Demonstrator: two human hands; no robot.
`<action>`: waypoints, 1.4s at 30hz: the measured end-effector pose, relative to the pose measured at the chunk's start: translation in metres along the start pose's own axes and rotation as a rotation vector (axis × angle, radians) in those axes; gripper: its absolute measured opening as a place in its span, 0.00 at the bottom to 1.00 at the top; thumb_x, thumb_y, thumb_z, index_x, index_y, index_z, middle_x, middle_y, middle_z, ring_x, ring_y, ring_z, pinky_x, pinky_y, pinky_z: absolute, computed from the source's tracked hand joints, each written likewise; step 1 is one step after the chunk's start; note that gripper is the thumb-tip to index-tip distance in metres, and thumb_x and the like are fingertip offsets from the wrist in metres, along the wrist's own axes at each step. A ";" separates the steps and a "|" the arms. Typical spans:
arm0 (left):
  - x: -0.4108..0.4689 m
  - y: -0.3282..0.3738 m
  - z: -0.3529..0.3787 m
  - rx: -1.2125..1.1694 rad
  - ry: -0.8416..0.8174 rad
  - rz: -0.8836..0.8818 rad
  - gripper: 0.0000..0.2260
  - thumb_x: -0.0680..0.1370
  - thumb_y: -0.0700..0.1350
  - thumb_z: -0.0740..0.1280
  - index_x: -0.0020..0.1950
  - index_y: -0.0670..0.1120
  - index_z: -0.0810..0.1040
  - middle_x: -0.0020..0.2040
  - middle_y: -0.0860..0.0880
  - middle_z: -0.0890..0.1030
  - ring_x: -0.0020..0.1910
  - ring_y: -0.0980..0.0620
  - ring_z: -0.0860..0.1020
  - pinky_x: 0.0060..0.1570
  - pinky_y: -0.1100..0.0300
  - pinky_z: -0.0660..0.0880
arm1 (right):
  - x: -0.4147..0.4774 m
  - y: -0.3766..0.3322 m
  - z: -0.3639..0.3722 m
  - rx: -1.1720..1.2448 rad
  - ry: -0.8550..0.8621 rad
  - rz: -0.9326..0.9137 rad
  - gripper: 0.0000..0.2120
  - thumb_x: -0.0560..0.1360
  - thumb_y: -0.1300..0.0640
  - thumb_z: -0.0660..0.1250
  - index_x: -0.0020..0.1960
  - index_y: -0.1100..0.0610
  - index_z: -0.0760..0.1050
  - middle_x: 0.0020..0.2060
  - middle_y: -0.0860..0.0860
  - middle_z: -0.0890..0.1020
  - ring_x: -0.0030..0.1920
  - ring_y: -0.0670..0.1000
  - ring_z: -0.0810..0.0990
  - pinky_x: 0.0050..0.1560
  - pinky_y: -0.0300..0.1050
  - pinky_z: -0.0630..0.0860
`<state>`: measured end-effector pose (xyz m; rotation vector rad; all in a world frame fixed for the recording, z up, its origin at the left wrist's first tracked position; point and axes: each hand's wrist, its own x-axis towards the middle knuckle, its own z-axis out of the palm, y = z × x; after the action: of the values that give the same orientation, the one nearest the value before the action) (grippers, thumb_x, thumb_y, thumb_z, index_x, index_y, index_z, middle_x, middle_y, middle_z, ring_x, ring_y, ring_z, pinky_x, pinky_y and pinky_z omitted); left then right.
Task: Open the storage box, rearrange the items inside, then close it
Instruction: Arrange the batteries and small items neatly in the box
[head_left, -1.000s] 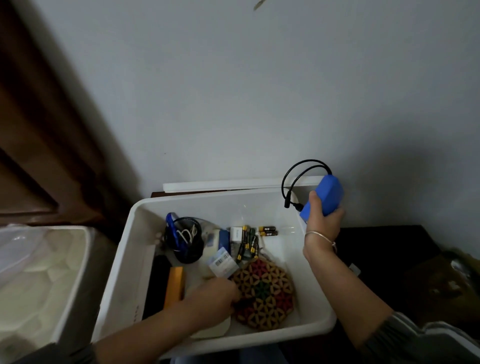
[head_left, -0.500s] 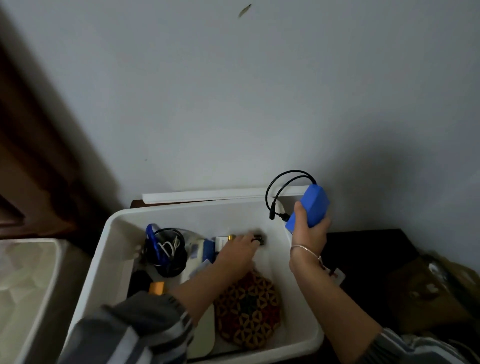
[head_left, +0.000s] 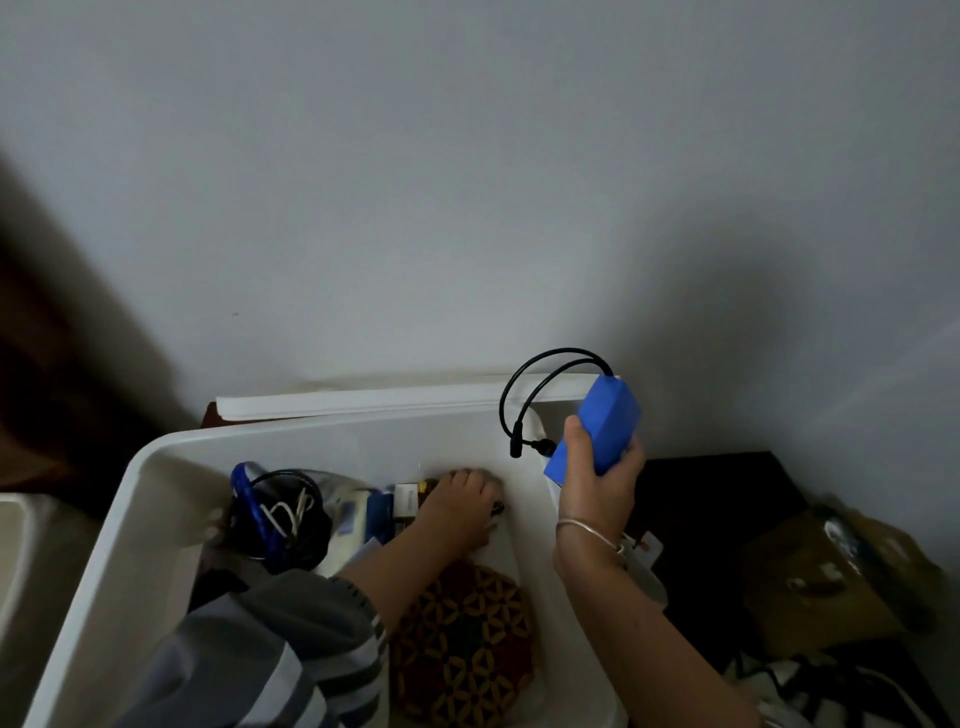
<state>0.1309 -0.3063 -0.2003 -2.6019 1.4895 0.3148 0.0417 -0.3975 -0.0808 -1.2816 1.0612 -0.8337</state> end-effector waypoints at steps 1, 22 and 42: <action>0.001 0.000 0.002 0.017 -0.002 -0.005 0.25 0.81 0.52 0.58 0.74 0.39 0.62 0.72 0.38 0.66 0.69 0.41 0.66 0.69 0.49 0.61 | 0.000 0.000 0.000 0.002 -0.001 0.002 0.31 0.70 0.46 0.71 0.69 0.49 0.64 0.50 0.47 0.78 0.43 0.40 0.78 0.37 0.32 0.70; 0.007 -0.002 0.009 -0.008 -0.038 0.031 0.20 0.81 0.46 0.55 0.73 0.44 0.64 0.68 0.42 0.72 0.63 0.41 0.74 0.56 0.50 0.72 | -0.002 -0.002 -0.001 -0.008 -0.018 -0.015 0.31 0.70 0.47 0.71 0.69 0.51 0.64 0.49 0.48 0.78 0.44 0.43 0.79 0.38 0.34 0.72; 0.000 -0.009 -0.006 0.260 0.319 0.163 0.14 0.62 0.46 0.79 0.44 0.44 0.85 0.35 0.48 0.82 0.24 0.54 0.78 0.19 0.65 0.73 | -0.002 0.001 -0.002 -0.012 -0.023 -0.047 0.32 0.70 0.47 0.71 0.69 0.50 0.63 0.50 0.48 0.78 0.45 0.45 0.79 0.40 0.36 0.72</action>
<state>0.1393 -0.3027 -0.1947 -2.4100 1.7102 -0.2781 0.0391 -0.3966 -0.0814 -1.3283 1.0224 -0.8467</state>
